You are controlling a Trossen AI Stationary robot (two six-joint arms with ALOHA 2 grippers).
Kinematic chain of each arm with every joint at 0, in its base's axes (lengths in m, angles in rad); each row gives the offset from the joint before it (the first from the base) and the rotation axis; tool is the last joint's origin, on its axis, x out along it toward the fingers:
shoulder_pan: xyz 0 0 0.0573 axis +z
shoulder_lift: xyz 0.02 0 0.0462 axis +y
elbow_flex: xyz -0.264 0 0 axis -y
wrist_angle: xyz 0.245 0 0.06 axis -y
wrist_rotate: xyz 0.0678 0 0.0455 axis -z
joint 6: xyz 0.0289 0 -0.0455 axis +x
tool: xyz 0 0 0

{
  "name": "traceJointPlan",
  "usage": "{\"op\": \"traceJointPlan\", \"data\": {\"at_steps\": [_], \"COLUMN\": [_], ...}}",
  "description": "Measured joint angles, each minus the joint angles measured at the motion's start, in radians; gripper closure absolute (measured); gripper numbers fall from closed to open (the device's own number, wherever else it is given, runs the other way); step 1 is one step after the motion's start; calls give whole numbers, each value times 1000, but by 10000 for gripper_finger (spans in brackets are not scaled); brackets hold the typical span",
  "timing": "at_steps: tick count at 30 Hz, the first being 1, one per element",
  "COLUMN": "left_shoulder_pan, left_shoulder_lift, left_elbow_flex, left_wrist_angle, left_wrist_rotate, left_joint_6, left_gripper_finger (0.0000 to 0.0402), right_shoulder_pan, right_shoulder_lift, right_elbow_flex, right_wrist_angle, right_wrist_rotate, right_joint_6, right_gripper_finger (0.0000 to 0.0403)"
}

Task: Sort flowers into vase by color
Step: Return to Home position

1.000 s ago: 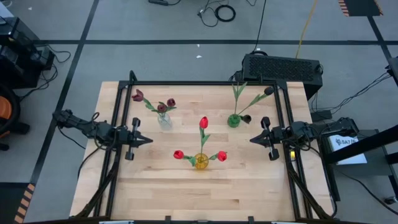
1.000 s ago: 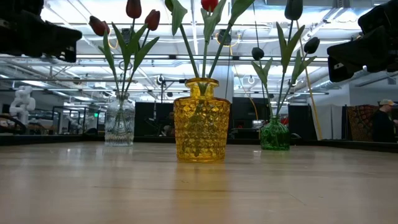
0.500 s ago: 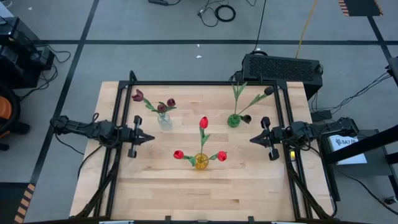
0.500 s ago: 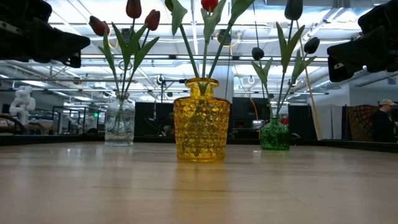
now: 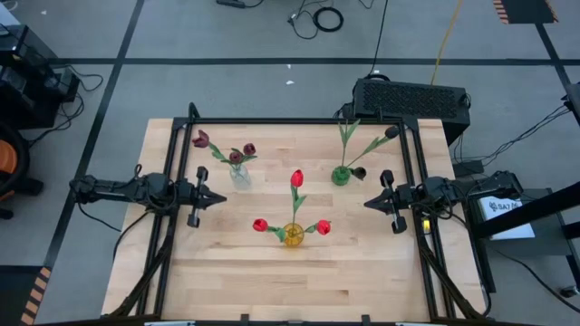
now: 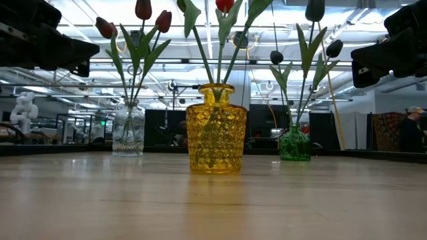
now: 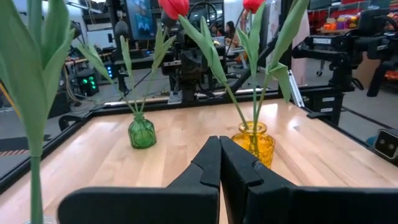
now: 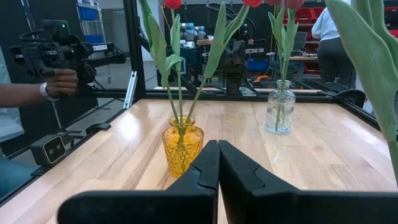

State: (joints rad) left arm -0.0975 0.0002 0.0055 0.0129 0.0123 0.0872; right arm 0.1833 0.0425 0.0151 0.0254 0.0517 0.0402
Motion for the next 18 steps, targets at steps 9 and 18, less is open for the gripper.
{"op": "traceJointPlan", "data": {"at_steps": [9,18], "left_shoulder_pan": [0,0], "left_shoulder_lift": [0,0], "left_elbow_flex": [0,0], "left_wrist_angle": [2,4], "left_wrist_rotate": [-14,-18], "left_joint_6": [1,2], "left_gripper_finger": [400,400], "right_shoulder_pan": [0,0], "right_shoulder_lift": [0,0], "right_elbow_flex": [0,0], "right_wrist_angle": [0,0], "right_wrist_rotate": [0,0], "right_joint_6": [0,0], "right_gripper_finger": [403,403]}}
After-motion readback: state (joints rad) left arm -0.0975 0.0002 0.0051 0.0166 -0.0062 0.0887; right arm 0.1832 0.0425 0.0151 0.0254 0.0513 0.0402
